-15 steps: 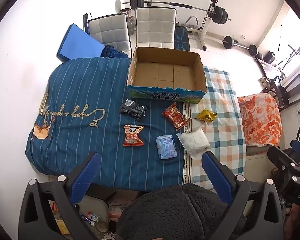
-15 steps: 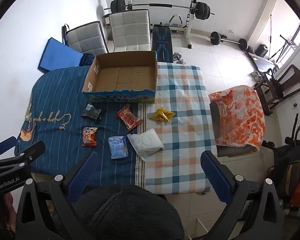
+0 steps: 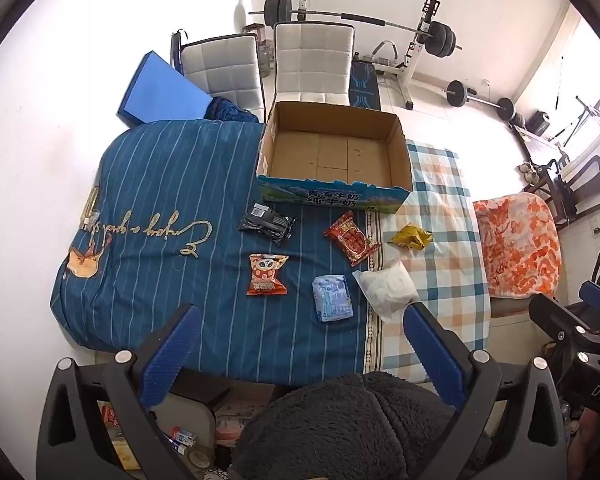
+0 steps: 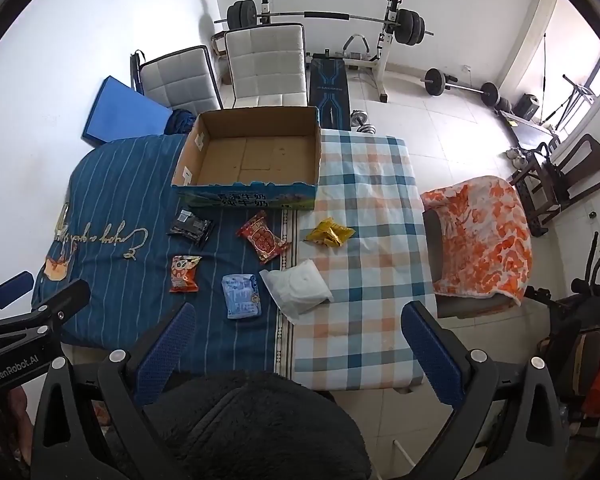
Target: Organize snacks
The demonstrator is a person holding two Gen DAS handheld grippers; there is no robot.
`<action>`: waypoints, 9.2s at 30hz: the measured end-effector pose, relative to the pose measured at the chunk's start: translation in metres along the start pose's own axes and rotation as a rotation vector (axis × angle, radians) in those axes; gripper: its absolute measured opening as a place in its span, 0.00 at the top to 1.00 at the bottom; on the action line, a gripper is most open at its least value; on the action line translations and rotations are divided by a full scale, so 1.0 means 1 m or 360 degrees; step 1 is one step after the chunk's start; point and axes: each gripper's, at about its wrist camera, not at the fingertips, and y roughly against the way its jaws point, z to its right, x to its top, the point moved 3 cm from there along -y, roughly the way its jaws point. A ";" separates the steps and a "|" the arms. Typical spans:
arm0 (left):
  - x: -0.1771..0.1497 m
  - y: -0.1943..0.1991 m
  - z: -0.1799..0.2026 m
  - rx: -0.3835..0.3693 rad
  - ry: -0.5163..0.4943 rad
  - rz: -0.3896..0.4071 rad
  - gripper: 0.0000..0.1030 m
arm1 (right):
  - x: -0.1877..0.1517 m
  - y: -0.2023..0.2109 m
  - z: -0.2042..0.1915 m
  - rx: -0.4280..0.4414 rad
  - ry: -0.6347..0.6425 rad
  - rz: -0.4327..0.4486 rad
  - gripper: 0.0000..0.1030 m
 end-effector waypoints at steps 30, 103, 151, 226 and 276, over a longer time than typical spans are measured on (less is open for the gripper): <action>-0.001 0.005 0.000 -0.0005 0.0014 0.0022 0.00 | 0.001 -0.001 0.003 -0.0008 -0.0008 0.0006 0.00; -0.003 -0.217 0.014 0.0138 0.0046 -0.0412 0.00 | -0.002 -0.298 0.031 -0.0031 0.0250 -0.0523 0.00; -0.103 -0.427 0.078 0.0007 0.0031 -0.0736 0.65 | -0.055 -0.470 0.102 0.0157 -0.0147 -0.1003 0.30; 0.296 -0.530 0.024 -0.0465 -0.0145 -0.0686 0.55 | 0.321 -0.611 -0.008 0.0262 -0.0023 -0.0745 0.22; 0.178 -0.243 -0.017 -0.0084 -0.0083 0.0064 0.04 | 0.198 -0.307 -0.002 0.0103 0.0007 -0.0109 0.00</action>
